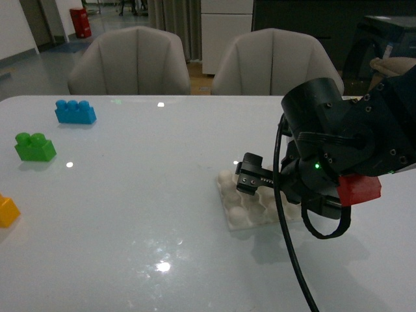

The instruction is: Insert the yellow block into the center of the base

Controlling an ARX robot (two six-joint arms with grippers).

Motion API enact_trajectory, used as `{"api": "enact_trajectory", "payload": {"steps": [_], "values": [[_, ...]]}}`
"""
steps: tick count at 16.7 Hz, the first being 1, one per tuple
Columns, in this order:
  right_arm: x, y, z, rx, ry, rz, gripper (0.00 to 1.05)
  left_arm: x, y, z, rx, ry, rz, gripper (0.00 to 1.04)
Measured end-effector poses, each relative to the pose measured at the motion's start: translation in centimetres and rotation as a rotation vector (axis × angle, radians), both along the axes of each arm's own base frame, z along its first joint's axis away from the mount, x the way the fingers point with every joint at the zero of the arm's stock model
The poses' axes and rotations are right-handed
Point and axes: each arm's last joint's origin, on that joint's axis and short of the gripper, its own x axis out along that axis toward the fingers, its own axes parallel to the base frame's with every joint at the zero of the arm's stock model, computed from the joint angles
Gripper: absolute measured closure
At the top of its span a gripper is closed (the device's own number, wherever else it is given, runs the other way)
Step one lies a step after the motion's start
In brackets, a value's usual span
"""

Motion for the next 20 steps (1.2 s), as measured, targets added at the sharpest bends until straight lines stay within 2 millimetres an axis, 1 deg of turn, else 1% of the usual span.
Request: {"api": "enact_trajectory", "payload": {"steps": [2, 4, 5, 7, 9, 11, 13, 15, 16, 18, 20], "values": [[-0.2, 1.7, 0.1, 0.034, 0.005, -0.005, 0.06, 0.0, 0.0, 0.0, 0.000, 0.000, 0.000, 0.07], [-0.5, 4.0, 0.3, 0.052, 0.012, 0.026, 0.06, 0.0, 0.0, 0.0, 0.000, 0.000, 0.000, 0.07], [-0.5, 4.7, 0.4, 0.061, 0.016, 0.039, 0.06, 0.0, 0.0, 0.0, 0.000, 0.000, 0.000, 0.07], [-0.6, 5.3, 0.5, 0.075, 0.019, 0.045, 0.06, 0.0, 0.0, 0.0, 0.000, 0.000, 0.000, 0.07], [-0.5, 5.2, 0.5, 0.082, 0.017, 0.045, 0.06, 0.0, 0.0, 0.0, 0.000, 0.000, 0.000, 0.07], [-0.9, 4.4, 0.6, 0.092, 0.009, 0.036, 0.06, 0.0, 0.0, 0.0, 0.000, 0.000, 0.000, 0.07], [-1.7, 2.6, 0.9, 0.107, 0.009, 0.015, 0.06, 0.0, 0.0, 0.0, 0.000, 0.000, 0.000, 0.07], [-2.5, 0.3, 1.9, 0.133, -0.025, -0.018, 0.06, 0.0, 0.0, 0.0, 0.000, 0.000, 0.000, 0.07], [-2.9, -0.8, 3.3, 0.150, -0.074, -0.038, 0.06, 0.0, 0.0, 0.0, 0.000, 0.000, 0.000, 0.07], [-4.2, -2.6, 7.2, 0.186, -0.207, -0.056, 0.06, 0.0, 0.0, 0.0, 0.000, 0.000, 0.000, 0.07], [-6.7, -4.3, 10.3, 0.191, -0.324, -0.067, 0.06, 0.0, 0.0, 0.0, 0.000, 0.000, 0.000, 0.07]]}}
